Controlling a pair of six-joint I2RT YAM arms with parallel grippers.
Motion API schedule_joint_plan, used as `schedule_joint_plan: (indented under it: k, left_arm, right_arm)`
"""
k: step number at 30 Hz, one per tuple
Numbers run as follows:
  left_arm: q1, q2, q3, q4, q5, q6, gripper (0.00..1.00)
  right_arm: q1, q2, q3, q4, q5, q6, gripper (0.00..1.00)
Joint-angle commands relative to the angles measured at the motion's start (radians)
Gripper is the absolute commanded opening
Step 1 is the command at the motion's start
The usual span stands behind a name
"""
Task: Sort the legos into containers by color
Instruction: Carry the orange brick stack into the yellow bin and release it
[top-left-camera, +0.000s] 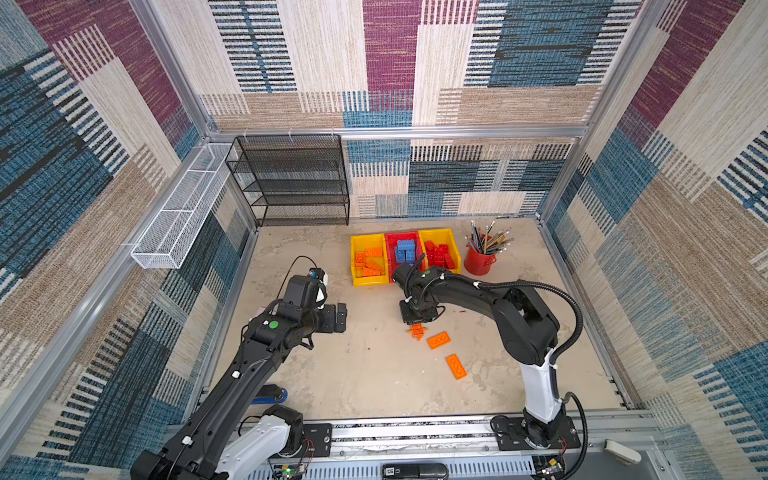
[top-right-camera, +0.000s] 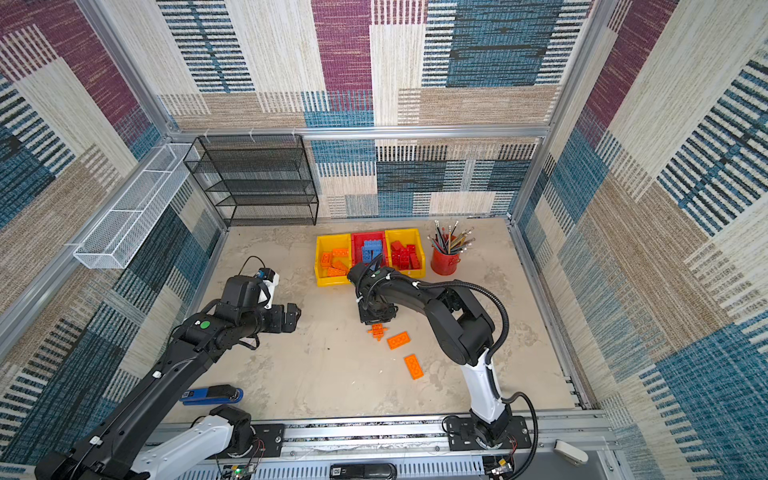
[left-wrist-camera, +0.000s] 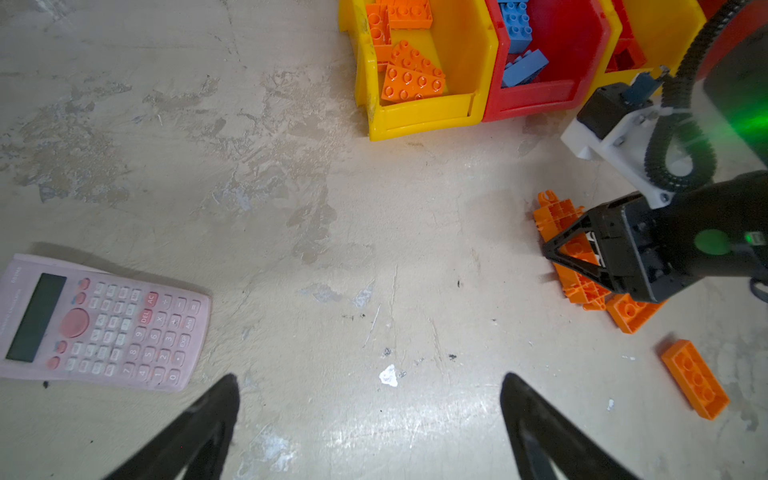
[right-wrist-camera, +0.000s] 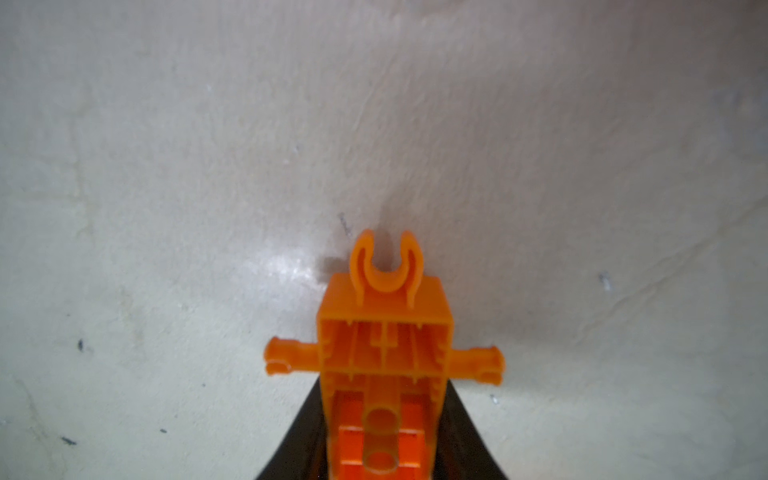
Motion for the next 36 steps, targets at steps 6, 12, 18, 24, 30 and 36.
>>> schedule_joint_plan:
  k: [6, 12, 18, 24, 30, 36]
  left_arm:
    - [0.028, 0.038, 0.016, 0.050, 0.029, 0.015, 0.99]
    - [0.053, 0.068, 0.040, 0.078, 0.037, -0.014, 0.99]
    - [0.067, 0.118, 0.072, 0.107, 0.046, -0.034, 0.99]
    - [0.090, 0.192, 0.171, 0.062, 0.050, 0.024, 0.99]
    - [0.108, 0.215, 0.196, 0.072, 0.072, 0.016, 0.99]
    - [0.106, 0.222, 0.165, 0.126, 0.146, -0.027, 0.99]
  right_arm:
    - [-0.007, 0.145, 0.529, -0.150, 0.050, -0.126, 0.26]
    - [-0.029, 0.394, 0.998, -0.159, 0.058, -0.228, 0.27]
    - [-0.046, 0.410, 0.895, 0.176, 0.073, -0.309, 0.29]
    - [-0.074, 0.506, 0.964, 0.323, -0.061, -0.347, 0.71]
    - [-0.074, 0.489, 1.090, 0.253, -0.082, -0.404, 0.93]
    - [-0.076, 0.254, 0.807, 0.180, 0.018, -0.437, 0.94]
